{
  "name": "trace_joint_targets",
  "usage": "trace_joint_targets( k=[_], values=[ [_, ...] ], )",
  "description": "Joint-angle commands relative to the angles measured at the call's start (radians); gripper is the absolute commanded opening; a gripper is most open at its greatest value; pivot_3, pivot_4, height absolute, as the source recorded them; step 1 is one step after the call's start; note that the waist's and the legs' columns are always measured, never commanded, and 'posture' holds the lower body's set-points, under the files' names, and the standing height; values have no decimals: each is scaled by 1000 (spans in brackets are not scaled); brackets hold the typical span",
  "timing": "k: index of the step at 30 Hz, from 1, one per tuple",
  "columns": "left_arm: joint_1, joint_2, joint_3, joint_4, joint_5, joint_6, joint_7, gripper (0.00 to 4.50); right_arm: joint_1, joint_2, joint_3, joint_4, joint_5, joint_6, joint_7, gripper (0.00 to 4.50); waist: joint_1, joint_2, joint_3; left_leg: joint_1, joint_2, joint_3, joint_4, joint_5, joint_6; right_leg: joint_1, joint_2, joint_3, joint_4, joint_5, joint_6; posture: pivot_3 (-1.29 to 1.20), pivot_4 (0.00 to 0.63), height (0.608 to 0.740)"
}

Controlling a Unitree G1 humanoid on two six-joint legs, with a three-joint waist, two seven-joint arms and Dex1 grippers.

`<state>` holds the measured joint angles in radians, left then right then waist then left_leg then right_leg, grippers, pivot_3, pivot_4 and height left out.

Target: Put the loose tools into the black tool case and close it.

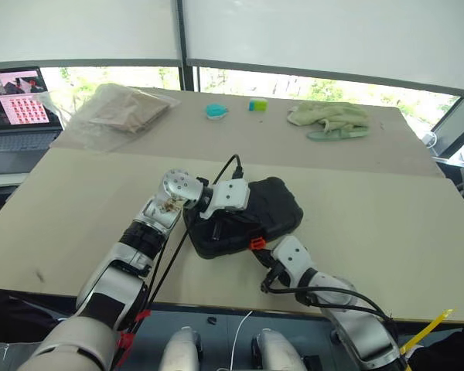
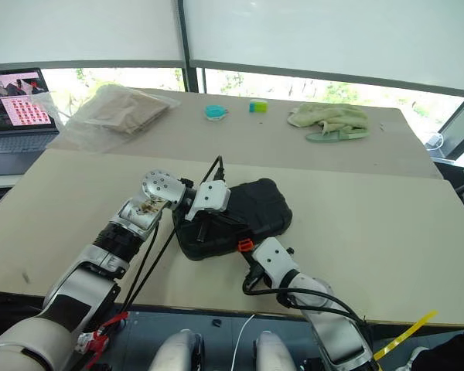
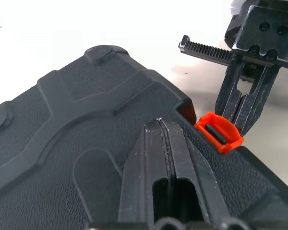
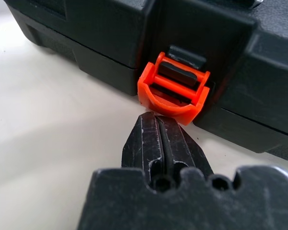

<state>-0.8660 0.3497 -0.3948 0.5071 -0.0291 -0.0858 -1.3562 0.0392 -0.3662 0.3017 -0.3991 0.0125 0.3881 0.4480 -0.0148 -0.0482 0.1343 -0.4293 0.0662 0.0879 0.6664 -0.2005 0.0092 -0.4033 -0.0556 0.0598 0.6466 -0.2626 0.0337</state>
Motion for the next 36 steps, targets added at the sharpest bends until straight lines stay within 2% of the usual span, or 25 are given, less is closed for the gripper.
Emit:
trace_joint_targets(
  k=[1,12,22,26,36],
  values=[
    [34,1,-64,30,63,10,-20,0,-13,7,-77,-96,7,-126,-27,62,0,0,0,0,0,0,0,0,0,0,0,0,0,0,0,0,150,740],
    [30,-3,-68,45,67,1,-21,0,4,4,-91,-153,15,-133,-15,62,0,0,0,-1,0,0,0,0,0,-1,0,0,0,0,1,0,150,740],
    [15,-8,-65,87,73,-18,-13,0,-57,-8,-112,-173,43,-44,19,62,0,0,0,-1,0,0,0,0,0,-1,0,0,0,0,0,0,150,740],
    [14,-9,-63,105,77,-27,-1,0,-91,-7,-134,-208,99,29,46,62,0,0,0,-1,0,0,0,0,0,-1,0,1,0,0,0,0,150,740],
    [28,8,-46,118,92,-23,41,0,-93,-86,-170,-236,139,116,111,62,7,1,-1,-1,-1,0,0,0,0,0,-1,0,0,0,2,0,150,740]
  ],
)
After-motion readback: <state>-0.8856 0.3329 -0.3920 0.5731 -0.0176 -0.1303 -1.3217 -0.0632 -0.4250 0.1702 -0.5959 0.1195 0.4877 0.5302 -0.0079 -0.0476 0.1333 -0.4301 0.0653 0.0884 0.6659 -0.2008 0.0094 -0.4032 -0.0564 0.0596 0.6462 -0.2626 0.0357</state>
